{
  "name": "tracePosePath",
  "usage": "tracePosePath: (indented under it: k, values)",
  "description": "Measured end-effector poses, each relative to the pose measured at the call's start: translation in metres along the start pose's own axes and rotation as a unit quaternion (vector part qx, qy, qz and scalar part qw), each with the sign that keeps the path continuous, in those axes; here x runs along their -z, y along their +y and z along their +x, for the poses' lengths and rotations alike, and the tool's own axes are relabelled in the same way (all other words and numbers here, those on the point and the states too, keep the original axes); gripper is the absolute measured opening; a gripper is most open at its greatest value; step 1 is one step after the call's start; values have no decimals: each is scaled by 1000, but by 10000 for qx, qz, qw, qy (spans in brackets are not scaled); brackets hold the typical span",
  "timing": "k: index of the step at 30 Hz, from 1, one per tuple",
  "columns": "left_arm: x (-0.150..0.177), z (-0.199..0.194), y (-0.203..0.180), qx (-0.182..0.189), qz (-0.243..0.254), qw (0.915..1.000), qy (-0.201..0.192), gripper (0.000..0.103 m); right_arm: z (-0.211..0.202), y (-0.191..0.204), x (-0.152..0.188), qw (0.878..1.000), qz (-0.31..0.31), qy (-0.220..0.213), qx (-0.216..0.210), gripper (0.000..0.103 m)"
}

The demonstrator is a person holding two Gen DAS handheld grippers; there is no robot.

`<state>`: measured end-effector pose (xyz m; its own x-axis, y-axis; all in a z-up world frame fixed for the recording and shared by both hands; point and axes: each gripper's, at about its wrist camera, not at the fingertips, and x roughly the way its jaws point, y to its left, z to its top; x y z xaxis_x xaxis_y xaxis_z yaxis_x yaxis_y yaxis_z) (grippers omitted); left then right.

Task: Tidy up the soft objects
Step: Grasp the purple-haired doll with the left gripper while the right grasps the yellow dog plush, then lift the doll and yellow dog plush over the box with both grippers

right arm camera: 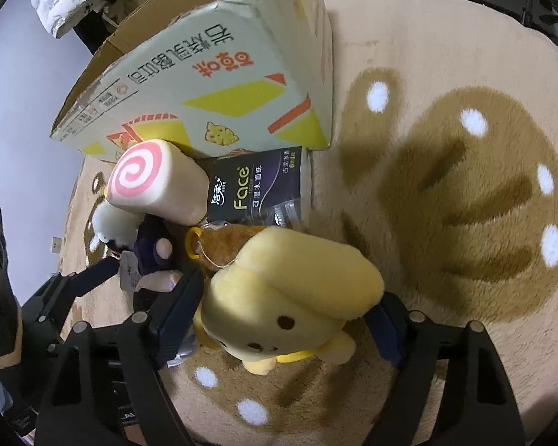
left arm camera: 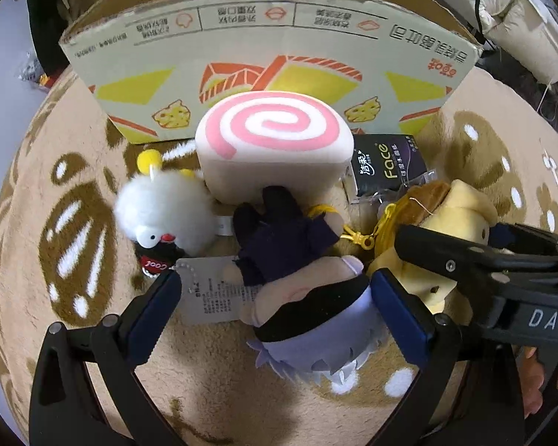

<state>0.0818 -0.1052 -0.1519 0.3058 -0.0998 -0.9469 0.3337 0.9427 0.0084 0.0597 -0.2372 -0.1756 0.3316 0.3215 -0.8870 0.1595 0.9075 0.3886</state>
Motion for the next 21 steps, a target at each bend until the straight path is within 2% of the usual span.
tracePosePath:
  k: [3, 5, 8, 13, 17, 19, 21]
  values:
    - [5, -3, -3, 63, 89, 9999, 80, 97, -1, 4, 1, 10000, -86, -11, -3, 77]
    - [9, -5, -5, 238, 76, 9995, 186, 90, -1, 8, 3, 9998, -176, -34, 42, 73]
    - [17, -10, -7, 268, 57, 9994, 213, 87, -2, 16, 6, 9996, -255, -132, 80, 67]
    - [25, -9, -10, 641, -105, 9971, 394, 74, -8, 21, 7, 9994, -257, -211, 135, 65]
    - [33, 1, -19, 928, -49, 9930, 723, 72, -24, 16, 9, 9985, -328, -361, 234, 65]
    - [36, 1, -27, 869, 84, 9933, 762, 70, -32, 14, 11, 9982, -298, -471, 206, 65]
    - [40, -1, -37, 715, 303, 9946, 691, 62, -38, 12, 12, 9981, -243, -545, 172, 65]
